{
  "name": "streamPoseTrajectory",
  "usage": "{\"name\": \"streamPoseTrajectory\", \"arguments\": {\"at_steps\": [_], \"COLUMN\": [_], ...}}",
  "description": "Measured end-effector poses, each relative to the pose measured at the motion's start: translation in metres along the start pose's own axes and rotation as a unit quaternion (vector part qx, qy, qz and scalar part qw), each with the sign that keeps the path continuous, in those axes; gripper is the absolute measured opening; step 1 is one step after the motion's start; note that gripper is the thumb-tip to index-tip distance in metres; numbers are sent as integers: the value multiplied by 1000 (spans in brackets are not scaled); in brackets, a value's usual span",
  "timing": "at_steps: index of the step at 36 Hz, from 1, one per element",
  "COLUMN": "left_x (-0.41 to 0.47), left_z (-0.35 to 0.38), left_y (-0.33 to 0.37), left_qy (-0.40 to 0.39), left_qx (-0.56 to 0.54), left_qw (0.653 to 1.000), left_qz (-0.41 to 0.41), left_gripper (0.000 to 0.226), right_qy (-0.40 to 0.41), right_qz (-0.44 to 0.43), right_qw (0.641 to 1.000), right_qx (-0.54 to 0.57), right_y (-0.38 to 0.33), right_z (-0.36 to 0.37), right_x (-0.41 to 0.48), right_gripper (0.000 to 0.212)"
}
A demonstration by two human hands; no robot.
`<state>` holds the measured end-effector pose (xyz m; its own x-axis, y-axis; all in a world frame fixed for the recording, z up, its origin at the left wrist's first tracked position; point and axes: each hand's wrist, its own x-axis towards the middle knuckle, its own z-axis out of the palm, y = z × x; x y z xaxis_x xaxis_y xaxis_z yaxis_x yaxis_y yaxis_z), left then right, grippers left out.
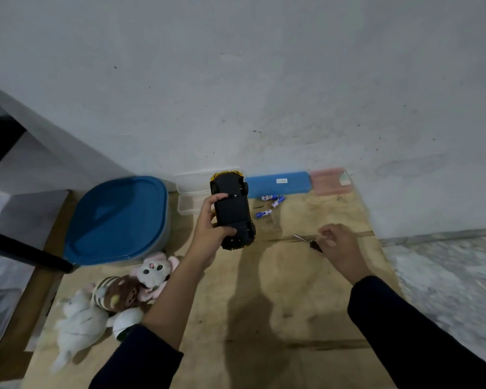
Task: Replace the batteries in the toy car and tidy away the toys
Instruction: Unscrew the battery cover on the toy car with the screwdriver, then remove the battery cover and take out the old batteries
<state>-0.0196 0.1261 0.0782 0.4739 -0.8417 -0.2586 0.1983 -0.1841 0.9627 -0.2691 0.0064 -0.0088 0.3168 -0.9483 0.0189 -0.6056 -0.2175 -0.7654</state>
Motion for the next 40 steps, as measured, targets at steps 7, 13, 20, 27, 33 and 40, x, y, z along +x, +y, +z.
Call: {"name": "streamPoseTrajectory", "arguments": {"at_steps": [7, 13, 20, 27, 33, 40], "left_x": [-3, -6, -8, -9, -9, -6], "left_z": [7, 4, 4, 6, 10, 5], "left_y": [7, 9, 9, 5, 7, 7], "left_qy": [-40, -78, -113, -103, -98, -55], "left_qx": [0, 6, 13, 29, 42, -8], "left_qw": [999, 996, 993, 993, 994, 998], "left_qz": [11, 34, 44, 48, 35, 15], "left_gripper": [75, 74, 74, 71, 81, 89], "right_qy": [-66, -147, -199, -199, -182, -146], "right_qz": [-60, -70, -45, -56, -50, -36], "right_qw": [984, 962, 951, 959, 961, 965], "right_qx": [151, 219, 233, 196, 200, 214], "right_y": [-94, -142, -151, -150, -152, -141], "right_z": [-3, 1, 10, 10, 7, -14], "right_x": [21, 25, 26, 25, 26, 33], "right_gripper": [11, 5, 3, 5, 13, 16]}}
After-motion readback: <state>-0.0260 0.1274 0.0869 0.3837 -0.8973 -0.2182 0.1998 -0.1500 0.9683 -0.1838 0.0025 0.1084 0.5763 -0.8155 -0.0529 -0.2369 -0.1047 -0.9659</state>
